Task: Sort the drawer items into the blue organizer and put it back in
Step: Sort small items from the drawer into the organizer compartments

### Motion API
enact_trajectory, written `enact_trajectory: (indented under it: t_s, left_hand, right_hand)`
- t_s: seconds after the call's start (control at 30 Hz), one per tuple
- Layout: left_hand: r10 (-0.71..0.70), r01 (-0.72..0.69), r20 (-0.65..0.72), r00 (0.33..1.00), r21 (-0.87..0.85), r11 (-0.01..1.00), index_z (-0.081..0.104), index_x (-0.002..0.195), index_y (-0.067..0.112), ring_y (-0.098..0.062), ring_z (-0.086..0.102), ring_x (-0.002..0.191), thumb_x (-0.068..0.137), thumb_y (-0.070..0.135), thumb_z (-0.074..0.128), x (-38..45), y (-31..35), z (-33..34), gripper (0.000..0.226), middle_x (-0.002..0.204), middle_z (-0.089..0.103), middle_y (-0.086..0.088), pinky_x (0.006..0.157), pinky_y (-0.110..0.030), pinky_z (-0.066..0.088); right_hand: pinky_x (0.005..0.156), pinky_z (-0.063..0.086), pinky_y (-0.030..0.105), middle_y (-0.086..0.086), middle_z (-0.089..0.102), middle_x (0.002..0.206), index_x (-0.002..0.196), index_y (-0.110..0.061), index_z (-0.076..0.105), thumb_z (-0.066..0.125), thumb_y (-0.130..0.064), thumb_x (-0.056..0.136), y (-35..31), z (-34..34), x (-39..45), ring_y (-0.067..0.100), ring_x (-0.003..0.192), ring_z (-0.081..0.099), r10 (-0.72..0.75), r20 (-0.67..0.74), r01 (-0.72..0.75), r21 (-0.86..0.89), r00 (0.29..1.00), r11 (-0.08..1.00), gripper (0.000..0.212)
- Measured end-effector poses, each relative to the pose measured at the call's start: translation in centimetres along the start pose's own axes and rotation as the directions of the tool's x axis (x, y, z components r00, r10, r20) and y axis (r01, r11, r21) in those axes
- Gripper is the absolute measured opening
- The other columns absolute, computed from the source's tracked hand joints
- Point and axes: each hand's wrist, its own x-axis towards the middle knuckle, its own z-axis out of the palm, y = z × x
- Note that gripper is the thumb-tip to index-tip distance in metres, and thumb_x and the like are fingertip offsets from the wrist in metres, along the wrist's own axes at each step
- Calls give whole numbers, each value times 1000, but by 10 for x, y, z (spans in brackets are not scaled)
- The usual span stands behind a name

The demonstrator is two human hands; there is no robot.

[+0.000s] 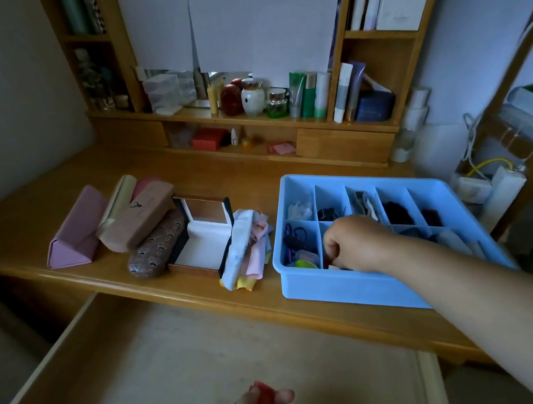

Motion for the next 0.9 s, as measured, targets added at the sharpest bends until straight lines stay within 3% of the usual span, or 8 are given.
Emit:
enact_trajectory:
  t_s: [0.17,0.27,0.33,0.47,0.6,0.73,0.83,0.9]
  left_hand:
    - [86,-86,10,996,118,989,50,112,-25,-18,42,34,96,16,44,-6,-2,8,45,51,59,-15,42,-23,37]
    - [154,-161,55,987,197,967,52,107,-21,-18,44,37,94,11,46,-11,3,20,35,62,65,-20,49,-24,37]
    - [197,-213,95,976,217,953,56,103,-15,-16,45,36,90,12,52,-17,8,33,30,65,67,-19,43,-20,37]
    - [340,-367,153,928,221,903,60,80,-2,-15,41,33,76,15,76,-25,13,65,24,62,62,-23,35,-16,32]
    - [492,-497,65,868,110,861,45,72,2,-12,31,28,75,3,65,-17,9,85,20,45,47,-17,32,-12,26]
    - [517,-515,8,856,92,852,50,69,8,-12,32,32,89,15,55,-10,4,80,21,54,52,-17,34,-12,25]
    - [466,-455,-62,883,131,881,54,71,11,-13,39,39,95,17,51,-2,-1,63,25,56,55,-10,35,-15,28]
    - [434,-419,-108,894,139,897,55,72,9,-15,40,38,95,18,51,1,-5,54,24,54,53,-9,36,-15,29]
  right_hand:
    - [68,47,25,-11,68,77,70,-23,68,64,-16,86,10,-11,-3,7,72,62,-11,94,-11,233,995,972,17]
    - [66,49,18,-17,65,66,68,-32,66,63,-21,87,14,-26,-30,-5,66,60,38,-295,89,404,955,911,22]
    - [55,43,11,-14,64,60,64,-33,66,66,-27,84,5,-21,-60,-5,56,56,38,-381,174,505,924,846,21]
    - [58,50,15,-17,69,73,76,-32,67,65,-58,71,-27,24,-110,-2,63,64,-108,61,49,608,992,792,27]
    - [59,53,22,-3,70,64,77,-19,66,74,-24,80,-35,50,-119,6,60,66,-38,207,-145,794,978,590,10]
    - [65,54,25,-8,69,69,75,-28,66,71,-26,81,-25,31,-114,4,62,65,77,-2,-53,710,997,703,9]
    - [62,49,22,-9,68,68,72,-29,63,72,-19,80,0,-12,-90,3,65,64,166,-305,65,623,938,779,15]
    - [67,52,28,-9,67,69,69,-28,63,76,-16,76,12,-33,-69,7,68,63,148,-358,59,507,922,860,19]
